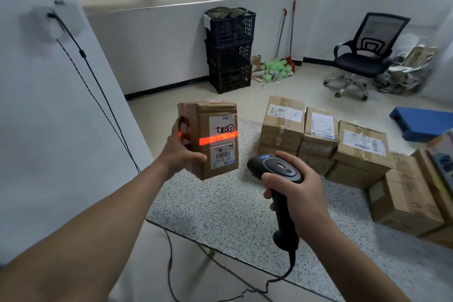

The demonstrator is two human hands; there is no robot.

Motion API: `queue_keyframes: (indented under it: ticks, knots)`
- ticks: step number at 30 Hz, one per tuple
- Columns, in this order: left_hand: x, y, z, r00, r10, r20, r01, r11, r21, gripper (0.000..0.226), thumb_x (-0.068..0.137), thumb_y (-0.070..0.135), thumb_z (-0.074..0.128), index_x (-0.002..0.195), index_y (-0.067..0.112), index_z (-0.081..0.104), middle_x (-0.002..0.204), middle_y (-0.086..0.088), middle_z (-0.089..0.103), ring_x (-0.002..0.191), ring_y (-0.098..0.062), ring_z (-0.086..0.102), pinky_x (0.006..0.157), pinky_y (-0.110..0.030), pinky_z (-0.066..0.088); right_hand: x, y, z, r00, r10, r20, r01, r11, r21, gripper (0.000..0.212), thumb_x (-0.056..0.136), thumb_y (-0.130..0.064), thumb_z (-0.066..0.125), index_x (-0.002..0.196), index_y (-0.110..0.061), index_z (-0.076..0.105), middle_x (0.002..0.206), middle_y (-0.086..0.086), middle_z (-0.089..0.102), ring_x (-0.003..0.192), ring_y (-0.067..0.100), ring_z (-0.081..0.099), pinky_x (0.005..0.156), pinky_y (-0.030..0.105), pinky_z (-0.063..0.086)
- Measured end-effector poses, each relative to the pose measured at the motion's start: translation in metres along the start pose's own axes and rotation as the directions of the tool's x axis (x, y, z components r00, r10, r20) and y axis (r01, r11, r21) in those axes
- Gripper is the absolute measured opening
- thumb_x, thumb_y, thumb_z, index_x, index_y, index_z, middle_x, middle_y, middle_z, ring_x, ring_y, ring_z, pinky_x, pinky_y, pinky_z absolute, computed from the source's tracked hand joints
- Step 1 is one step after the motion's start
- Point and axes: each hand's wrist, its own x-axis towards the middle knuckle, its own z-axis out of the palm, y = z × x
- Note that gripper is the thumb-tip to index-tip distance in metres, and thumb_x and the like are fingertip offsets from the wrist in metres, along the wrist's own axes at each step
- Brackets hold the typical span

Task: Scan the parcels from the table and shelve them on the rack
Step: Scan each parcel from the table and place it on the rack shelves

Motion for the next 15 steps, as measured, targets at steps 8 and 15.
queue_keyframes:
  ticks: [8,15]
  knots:
    - [0.0042,-0.0011,-0.0031,1.000,-0.008,0.008,0.008,1.000,-0.014,0.108,0.068,-0.001,0.089,0.144,0.038,0.023,0.118,0.015,0.050,0.106,-0.009,0.054,0.079,-0.022,0.050,-0.0003,-0.0012,0.0011,1.000,0.004,-0.012,-0.004,1.000,-0.012,0.066,0.067,-0.006,0.086,0.128,-0.020,0.064,0.082,0.009,0.075,0.058,0.027,0.066,0.049,0.035,0.051]
    - [-0.0005,0.0016,-0.0072,0.999,-0.020,0.027,0.022,0.998,-0.064,0.110,0.053,0.019,0.086,0.139,0.044,0.023,0.120,0.014,0.049,0.120,-0.027,0.050,0.081,-0.026,0.051,-0.0059,-0.0011,0.0040,0.999,-0.030,-0.010,0.030,0.999,-0.027,0.073,0.061,-0.020,0.082,0.131,-0.024,0.062,0.087,0.005,0.076,0.064,0.029,0.069,0.053,0.038,0.055]
